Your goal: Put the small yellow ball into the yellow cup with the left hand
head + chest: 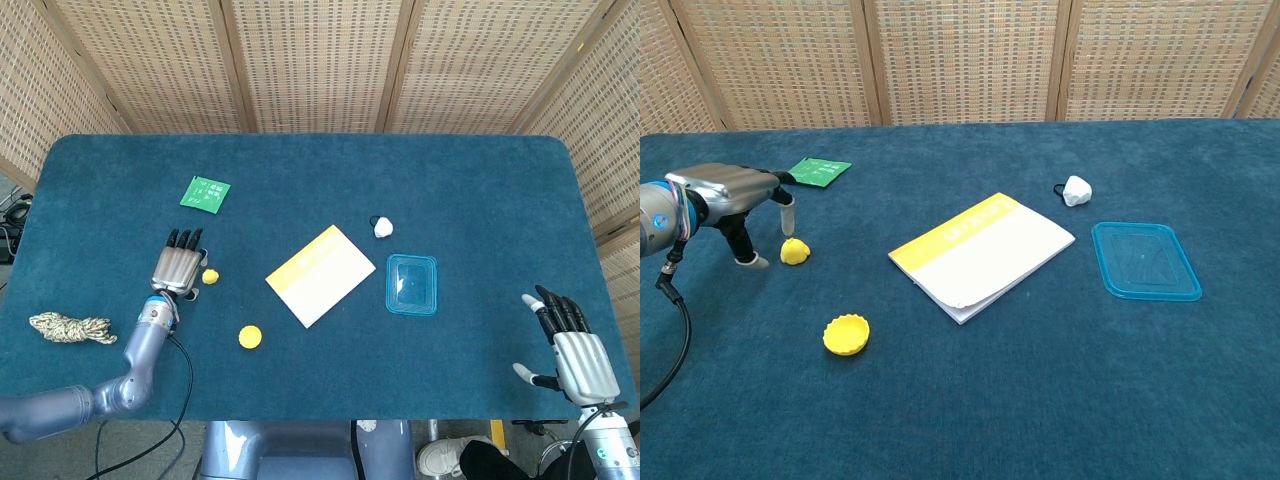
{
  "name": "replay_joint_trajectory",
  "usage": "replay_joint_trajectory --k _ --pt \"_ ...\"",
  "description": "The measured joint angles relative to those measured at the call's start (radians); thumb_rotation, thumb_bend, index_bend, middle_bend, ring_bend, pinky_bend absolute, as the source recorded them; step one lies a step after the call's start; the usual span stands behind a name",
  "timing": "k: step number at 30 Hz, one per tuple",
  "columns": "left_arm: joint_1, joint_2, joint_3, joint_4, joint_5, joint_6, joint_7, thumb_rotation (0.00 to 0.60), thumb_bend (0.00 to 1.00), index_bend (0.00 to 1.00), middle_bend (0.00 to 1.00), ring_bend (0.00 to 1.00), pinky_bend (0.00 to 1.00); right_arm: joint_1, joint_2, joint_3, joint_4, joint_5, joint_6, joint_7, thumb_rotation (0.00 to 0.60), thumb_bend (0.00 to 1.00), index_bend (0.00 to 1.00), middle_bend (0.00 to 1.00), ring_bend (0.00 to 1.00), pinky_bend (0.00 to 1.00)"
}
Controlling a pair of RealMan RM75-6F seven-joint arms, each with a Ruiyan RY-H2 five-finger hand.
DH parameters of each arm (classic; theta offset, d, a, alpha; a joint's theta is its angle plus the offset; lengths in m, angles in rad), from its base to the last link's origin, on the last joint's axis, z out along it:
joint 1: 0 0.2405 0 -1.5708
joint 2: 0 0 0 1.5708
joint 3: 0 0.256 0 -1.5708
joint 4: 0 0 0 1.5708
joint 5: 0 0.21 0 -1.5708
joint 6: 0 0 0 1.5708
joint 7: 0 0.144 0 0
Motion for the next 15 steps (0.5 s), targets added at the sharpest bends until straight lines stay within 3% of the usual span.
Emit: replay_joint_trajectory --k 15 --pt "-0.038 -0.067 0.011 0.07 -0.038 -0.007 -0.004 0.6 0.28 0.43 0.0 0.0 0.03 0.005 -0.001 0.001 0.013 0.0 -0.004 0.017 0.6 0.0 0.1 0.0 0.0 0.0"
